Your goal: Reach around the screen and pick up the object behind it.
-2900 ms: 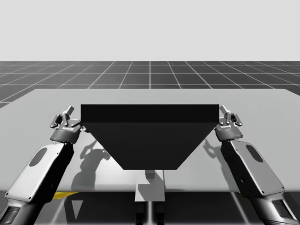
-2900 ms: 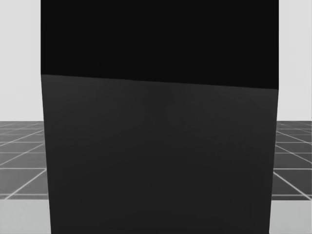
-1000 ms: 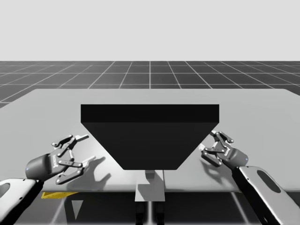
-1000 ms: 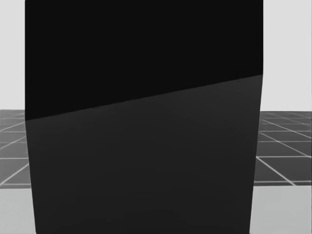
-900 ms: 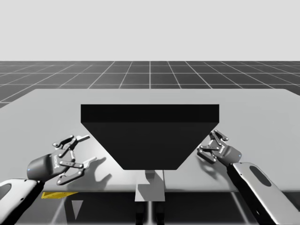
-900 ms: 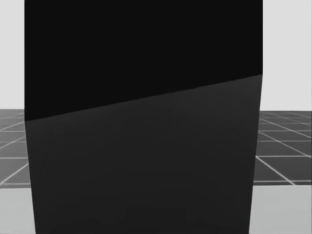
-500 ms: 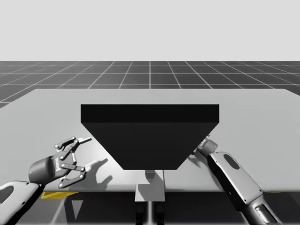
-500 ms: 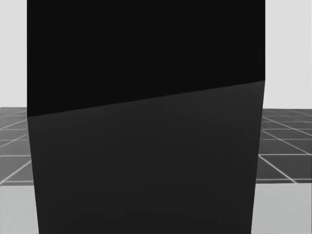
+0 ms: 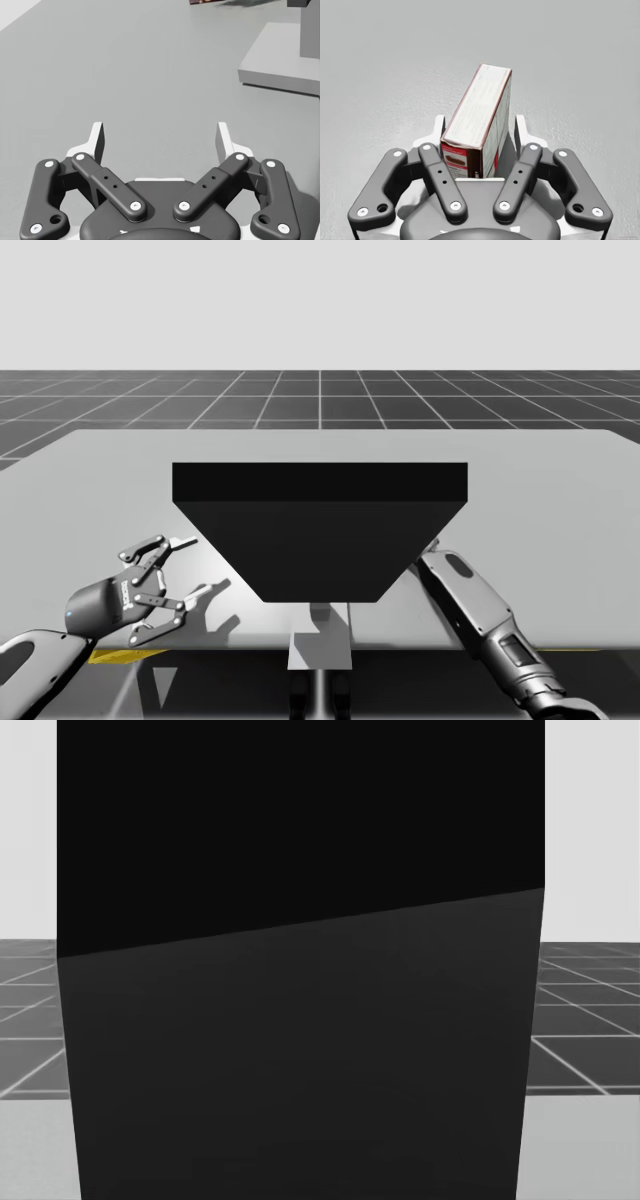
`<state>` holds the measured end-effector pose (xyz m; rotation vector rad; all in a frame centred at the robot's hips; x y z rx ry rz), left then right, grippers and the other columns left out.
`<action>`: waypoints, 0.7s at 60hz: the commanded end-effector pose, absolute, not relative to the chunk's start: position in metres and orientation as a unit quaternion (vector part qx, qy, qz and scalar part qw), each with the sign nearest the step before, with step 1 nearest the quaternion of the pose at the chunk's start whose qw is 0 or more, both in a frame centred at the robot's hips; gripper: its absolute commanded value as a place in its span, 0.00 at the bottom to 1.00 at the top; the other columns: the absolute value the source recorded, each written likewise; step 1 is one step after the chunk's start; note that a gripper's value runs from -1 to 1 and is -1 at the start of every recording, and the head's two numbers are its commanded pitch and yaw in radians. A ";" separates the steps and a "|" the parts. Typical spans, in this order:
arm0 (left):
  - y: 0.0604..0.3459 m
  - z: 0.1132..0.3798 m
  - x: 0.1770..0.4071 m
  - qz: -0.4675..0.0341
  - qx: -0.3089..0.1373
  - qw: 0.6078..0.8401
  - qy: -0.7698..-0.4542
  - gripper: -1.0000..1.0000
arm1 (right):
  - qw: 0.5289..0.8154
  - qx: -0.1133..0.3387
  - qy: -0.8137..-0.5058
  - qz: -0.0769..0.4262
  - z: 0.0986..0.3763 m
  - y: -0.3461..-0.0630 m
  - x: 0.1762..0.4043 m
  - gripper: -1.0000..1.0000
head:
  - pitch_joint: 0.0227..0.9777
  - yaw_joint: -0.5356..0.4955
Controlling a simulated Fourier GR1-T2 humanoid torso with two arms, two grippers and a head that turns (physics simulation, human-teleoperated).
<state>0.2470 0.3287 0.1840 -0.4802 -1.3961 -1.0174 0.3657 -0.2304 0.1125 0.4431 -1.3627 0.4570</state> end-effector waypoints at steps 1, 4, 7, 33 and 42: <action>0.329 0.183 0.247 -0.446 -0.203 0.624 -0.609 0.00 | 0.746 0.181 -0.613 0.186 0.099 -0.236 0.370 0.98 | 0.17 0.49; 0.329 0.183 0.246 -0.447 -0.201 0.624 -0.609 0.00 | 0.747 0.175 -0.613 0.186 0.099 -0.237 0.370 1.00 | 0.17 0.49; 0.329 0.183 0.246 -0.447 -0.201 0.623 -0.610 0.00 | 0.749 0.173 -0.613 0.181 0.099 -0.239 0.369 1.00 | 0.17 0.49; 0.330 0.188 0.247 -0.444 -0.194 0.620 -0.617 0.00 | 0.726 0.101 -0.658 0.171 0.132 -0.292 0.364 1.00 | 0.17 0.49; 0.330 0.190 0.247 -0.445 -0.192 0.619 -0.618 0.00 | 0.717 0.078 -0.676 0.152 0.148 -0.318 0.367 1.00 | 0.17 0.49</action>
